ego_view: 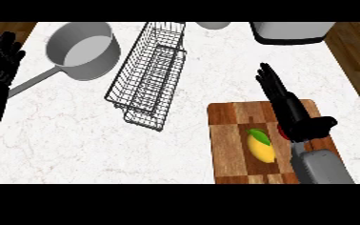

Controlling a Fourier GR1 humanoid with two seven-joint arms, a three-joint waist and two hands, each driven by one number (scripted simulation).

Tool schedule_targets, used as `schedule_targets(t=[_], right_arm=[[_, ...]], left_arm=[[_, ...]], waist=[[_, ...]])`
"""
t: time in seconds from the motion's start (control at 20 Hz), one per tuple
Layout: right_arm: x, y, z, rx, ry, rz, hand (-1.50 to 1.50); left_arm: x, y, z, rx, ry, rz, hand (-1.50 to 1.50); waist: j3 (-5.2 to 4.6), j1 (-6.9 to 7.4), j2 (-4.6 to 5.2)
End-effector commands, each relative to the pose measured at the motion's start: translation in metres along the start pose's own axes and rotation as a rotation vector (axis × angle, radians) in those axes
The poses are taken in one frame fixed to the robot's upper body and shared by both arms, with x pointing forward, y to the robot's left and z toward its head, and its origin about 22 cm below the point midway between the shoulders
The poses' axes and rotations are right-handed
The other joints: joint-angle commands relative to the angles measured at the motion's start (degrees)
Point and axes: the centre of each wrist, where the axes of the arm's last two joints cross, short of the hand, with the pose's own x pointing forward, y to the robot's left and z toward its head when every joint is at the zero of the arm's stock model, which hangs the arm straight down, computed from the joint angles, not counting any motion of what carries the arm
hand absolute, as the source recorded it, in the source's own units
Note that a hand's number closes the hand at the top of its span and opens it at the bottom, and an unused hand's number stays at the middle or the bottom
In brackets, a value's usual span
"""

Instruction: Pick the lemon from the cutting board and place it in the tiered basket

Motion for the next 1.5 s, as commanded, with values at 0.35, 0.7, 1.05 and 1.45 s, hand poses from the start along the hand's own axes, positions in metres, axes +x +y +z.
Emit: schedule_targets(t=[0.35,0.7,1.05,1.45], right_arm=[[0.031,-0.019,0.026,0.014,-0.109,0.328,1.50],[0.023,0.005,0.070,0.002,-0.238,0.315,-1.50],[0.098,-0.044,0.084,0.104,-0.174,0.873,-1.50],[0.134,-0.022,0.106,0.496,0.175,1.214,-1.50]], left_arm=[[-0.058,-0.048,0.035,-0.105,0.325,0.247,0.00],[-0.067,-0.064,0.033,-0.161,0.308,0.287,0.00],[-0.068,-0.050,0.039,-0.167,0.305,0.271,0.00],[-0.072,-0.057,0.037,-0.157,0.302,0.273,0.00]], waist=[[-0.65,-2.61,1.53],[-0.29,1.56,2.05],[-0.56,0.63,1.49],[-0.57,1.19,1.95]])
